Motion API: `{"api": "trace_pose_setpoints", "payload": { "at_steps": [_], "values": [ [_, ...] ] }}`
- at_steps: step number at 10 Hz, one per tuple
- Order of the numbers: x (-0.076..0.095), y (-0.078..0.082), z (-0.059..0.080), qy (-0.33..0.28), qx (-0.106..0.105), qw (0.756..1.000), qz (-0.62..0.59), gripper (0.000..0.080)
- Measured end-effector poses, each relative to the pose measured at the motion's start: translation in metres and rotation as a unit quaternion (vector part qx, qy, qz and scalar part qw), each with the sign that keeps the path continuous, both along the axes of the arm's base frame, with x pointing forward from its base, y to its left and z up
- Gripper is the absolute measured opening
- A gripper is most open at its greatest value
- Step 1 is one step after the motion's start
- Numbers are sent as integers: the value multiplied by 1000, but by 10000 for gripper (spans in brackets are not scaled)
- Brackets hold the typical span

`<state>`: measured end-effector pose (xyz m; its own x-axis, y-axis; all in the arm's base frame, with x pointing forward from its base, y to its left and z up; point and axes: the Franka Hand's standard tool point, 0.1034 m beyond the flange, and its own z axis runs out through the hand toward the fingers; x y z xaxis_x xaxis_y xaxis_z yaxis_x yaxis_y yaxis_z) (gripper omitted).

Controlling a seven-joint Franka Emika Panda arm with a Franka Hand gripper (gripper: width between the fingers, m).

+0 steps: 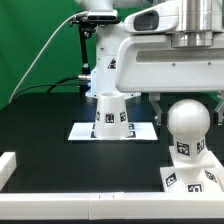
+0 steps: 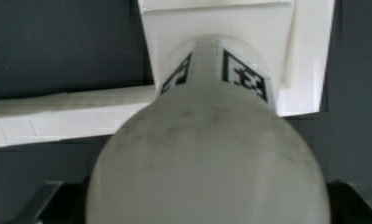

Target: Assemble lamp

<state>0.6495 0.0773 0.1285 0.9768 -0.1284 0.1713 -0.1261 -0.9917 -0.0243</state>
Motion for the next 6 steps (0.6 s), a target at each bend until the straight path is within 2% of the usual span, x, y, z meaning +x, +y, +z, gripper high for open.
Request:
{"api": "trace_pose_setpoints", "payload": {
  "at_steps": [4, 6],
  "values": [
    [1, -6, 1, -1, 15, 994, -108, 573],
    [-4, -1, -5, 4, 41, 966, -257, 574]
  ]
}}
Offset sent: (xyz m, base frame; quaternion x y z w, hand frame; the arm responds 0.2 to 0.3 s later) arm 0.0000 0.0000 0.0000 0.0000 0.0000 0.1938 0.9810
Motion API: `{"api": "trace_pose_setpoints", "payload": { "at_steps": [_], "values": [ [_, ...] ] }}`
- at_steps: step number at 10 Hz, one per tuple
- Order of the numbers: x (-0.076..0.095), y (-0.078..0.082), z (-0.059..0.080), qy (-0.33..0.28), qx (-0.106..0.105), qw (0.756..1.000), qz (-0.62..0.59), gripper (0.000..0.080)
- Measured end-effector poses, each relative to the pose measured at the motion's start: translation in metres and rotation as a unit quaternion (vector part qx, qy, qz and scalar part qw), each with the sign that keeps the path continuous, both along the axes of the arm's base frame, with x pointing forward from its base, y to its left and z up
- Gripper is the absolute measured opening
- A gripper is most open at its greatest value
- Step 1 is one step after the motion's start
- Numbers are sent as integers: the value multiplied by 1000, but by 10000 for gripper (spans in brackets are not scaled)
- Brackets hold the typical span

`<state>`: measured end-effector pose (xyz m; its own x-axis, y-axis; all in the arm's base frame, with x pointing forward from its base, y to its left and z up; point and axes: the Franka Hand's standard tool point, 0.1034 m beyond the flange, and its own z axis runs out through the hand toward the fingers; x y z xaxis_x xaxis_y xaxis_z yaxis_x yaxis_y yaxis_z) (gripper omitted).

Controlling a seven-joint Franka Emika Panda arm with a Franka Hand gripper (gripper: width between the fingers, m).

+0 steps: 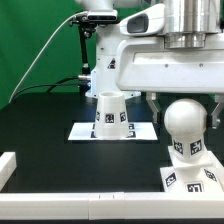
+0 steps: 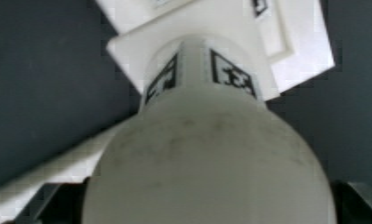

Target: Assemble lamp

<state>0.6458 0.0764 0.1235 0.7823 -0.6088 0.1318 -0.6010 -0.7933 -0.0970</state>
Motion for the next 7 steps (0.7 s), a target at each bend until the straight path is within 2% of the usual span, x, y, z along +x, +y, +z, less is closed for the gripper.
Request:
{"api": "trace_pose_setpoints", "payload": {
  "at_steps": [2, 3, 4, 7],
  "values": [
    [-2, 4, -4, 7, 35, 988, -149, 576],
    [-1, 6, -5, 11, 60, 973, -222, 576],
    [-1, 7, -5, 11, 75, 962, -261, 576],
    [-4, 13, -8, 20, 91, 931, -353, 576]
  ]
}}
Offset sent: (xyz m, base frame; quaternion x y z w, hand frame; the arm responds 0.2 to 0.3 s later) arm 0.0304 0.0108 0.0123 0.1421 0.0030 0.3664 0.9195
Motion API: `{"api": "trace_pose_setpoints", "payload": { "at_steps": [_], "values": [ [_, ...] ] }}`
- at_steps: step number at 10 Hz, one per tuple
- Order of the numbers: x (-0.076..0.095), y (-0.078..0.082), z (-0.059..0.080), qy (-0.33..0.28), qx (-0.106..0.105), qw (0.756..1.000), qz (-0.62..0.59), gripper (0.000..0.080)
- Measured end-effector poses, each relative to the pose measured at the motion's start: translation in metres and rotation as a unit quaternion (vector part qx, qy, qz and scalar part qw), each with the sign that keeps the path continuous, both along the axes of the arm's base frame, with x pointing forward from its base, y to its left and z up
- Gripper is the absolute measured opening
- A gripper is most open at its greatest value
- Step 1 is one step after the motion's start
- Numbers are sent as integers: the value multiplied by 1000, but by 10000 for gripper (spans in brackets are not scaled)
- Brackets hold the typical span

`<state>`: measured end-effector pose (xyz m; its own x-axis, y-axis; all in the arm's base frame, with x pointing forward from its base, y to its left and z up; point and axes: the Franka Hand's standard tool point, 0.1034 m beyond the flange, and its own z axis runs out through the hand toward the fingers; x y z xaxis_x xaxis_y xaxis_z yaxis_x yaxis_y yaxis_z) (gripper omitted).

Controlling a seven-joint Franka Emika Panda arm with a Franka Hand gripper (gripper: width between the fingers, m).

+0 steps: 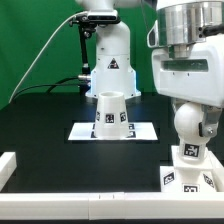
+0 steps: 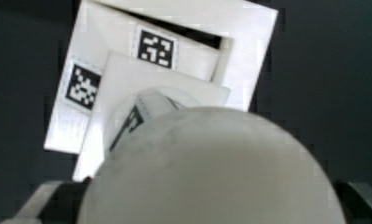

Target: Assemble lamp

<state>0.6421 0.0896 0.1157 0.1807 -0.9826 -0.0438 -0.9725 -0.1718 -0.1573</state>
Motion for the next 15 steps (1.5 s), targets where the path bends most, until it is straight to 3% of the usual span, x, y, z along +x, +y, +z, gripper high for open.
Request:
{"api": "trace_pose_setpoints", "payload": {
  "at_steps": [4, 5, 6, 10, 12, 15],
  "values": [
    [-1, 5, 0, 0, -2, 1000, 0, 576],
    [-3, 4, 0, 5, -6, 999, 35, 669],
    [-7, 4, 4, 19, -7, 995, 95, 690],
    [-20, -7, 44, 0, 5, 994, 108, 699],
    [-22, -6, 38, 4, 4, 994, 110, 699],
    [-22, -7, 39, 4, 1, 991, 133, 699]
  ]
}}
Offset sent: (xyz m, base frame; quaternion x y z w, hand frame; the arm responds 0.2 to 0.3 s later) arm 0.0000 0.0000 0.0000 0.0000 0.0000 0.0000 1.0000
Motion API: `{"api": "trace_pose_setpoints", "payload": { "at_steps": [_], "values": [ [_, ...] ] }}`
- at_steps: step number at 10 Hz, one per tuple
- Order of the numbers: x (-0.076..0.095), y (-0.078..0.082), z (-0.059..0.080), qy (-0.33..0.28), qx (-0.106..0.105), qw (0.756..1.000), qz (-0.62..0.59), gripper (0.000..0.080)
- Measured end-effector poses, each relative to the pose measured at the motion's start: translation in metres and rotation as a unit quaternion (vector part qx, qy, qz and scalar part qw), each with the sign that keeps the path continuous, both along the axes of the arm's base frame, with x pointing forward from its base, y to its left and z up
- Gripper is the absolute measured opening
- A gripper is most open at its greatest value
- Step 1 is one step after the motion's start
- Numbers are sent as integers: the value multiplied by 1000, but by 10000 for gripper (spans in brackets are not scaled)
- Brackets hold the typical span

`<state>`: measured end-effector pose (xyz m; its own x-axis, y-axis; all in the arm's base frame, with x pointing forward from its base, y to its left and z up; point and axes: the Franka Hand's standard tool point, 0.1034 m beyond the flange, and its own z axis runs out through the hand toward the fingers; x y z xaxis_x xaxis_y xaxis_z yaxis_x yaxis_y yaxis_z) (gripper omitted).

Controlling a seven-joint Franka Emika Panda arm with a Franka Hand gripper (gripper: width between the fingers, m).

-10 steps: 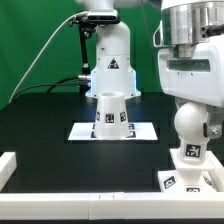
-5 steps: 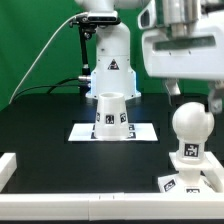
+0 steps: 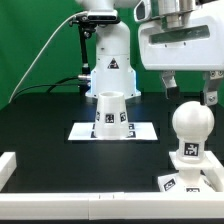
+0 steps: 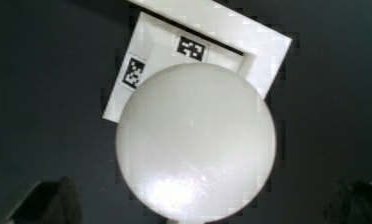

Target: Assemble lamp

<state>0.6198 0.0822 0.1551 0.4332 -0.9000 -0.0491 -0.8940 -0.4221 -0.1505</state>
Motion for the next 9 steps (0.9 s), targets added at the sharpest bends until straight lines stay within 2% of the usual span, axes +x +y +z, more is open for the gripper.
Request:
{"api": "trace_pose_setpoints", "payload": {
  "at_steps": [2, 3, 7, 8, 9],
  "values": [
    [-13, -17, 19, -3, -4, 993, 116, 699],
    [-19, -21, 21, -2, -3, 993, 120, 699],
    [-20, -20, 18, 0, -3, 993, 122, 699],
    [-27, -26, 18, 3, 0, 993, 117, 699],
    [-46, -35, 18, 10, 3, 992, 126, 699]
  ]
}}
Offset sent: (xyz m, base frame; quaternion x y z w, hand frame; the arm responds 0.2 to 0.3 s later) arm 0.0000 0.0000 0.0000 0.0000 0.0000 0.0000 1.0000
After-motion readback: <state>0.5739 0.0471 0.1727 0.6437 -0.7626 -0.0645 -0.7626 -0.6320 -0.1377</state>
